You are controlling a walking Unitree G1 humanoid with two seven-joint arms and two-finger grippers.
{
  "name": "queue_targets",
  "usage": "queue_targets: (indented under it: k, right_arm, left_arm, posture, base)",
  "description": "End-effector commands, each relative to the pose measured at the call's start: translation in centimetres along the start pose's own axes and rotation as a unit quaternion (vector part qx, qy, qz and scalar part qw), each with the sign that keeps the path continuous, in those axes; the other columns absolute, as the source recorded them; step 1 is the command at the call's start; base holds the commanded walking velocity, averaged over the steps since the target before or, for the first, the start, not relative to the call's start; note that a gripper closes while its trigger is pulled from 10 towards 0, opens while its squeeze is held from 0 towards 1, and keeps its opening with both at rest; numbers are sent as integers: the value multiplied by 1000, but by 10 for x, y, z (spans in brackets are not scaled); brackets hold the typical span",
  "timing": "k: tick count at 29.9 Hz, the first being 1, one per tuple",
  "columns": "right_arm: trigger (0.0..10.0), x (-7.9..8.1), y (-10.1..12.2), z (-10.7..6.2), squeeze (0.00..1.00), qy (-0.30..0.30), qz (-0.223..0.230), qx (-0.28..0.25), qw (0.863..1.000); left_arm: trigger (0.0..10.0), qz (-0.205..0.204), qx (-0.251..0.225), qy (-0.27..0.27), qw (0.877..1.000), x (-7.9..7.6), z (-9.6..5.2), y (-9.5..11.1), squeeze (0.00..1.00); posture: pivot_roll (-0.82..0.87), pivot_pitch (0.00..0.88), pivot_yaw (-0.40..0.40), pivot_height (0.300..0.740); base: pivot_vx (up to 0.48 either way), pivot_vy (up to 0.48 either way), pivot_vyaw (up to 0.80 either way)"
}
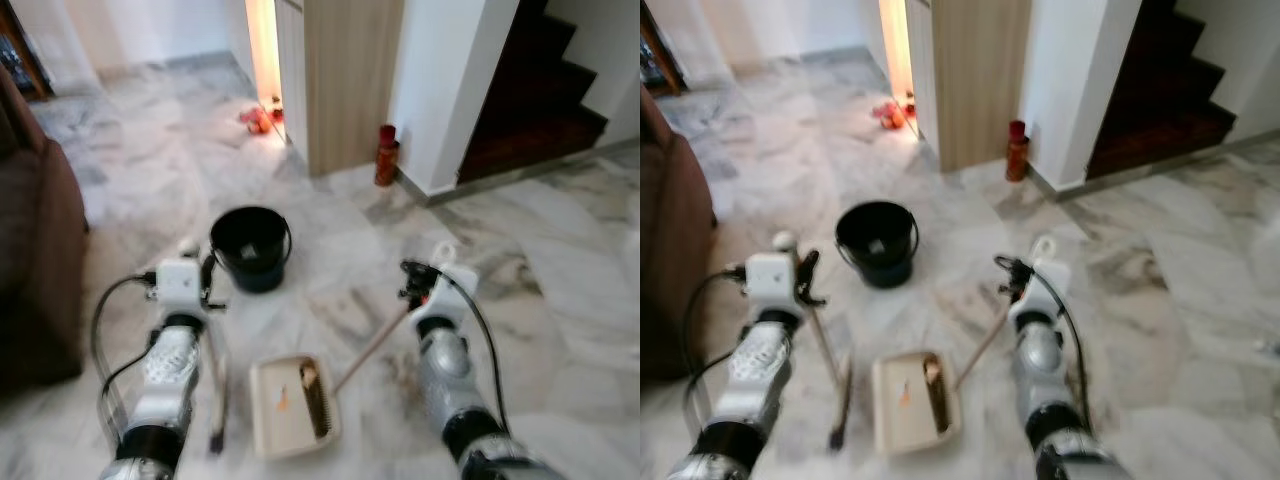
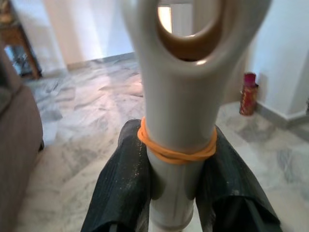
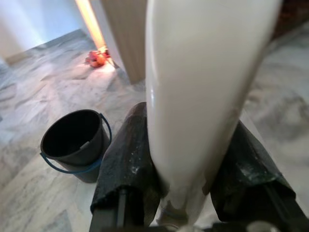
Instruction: Sweep floor
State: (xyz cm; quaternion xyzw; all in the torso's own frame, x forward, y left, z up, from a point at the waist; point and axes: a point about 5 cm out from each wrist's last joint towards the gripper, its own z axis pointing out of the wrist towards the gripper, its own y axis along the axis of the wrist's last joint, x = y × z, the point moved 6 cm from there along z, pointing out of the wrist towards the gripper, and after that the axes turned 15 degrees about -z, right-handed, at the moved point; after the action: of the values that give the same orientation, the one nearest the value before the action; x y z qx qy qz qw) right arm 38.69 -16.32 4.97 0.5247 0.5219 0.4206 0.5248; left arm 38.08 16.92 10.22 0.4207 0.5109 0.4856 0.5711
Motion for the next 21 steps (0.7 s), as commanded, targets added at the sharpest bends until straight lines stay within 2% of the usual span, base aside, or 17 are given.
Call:
queue_targets:
  k: [1,8,21]
  right_arm:
    - [10000,12,23,7,0,13,4,-34,999]
    - [10000,14,23,7,0,18,6,-35,999]
    - [10000,13,21,6,0,16,9,-30,999]
  left_arm:
    - [10000,11,-28,7,1000,10,4,17,0]
    - [10000,11,-28,6,1000,10,4,17,0]
    - [10000,10,-26,8,1000,10,3,16,0]
  posture:
    - [107,0,12,740]
    - [104,0,13,740]
    - [108,0,8,740]
  base:
    - [311,0,800]
    - [311,0,633]
    - [310,0,0]
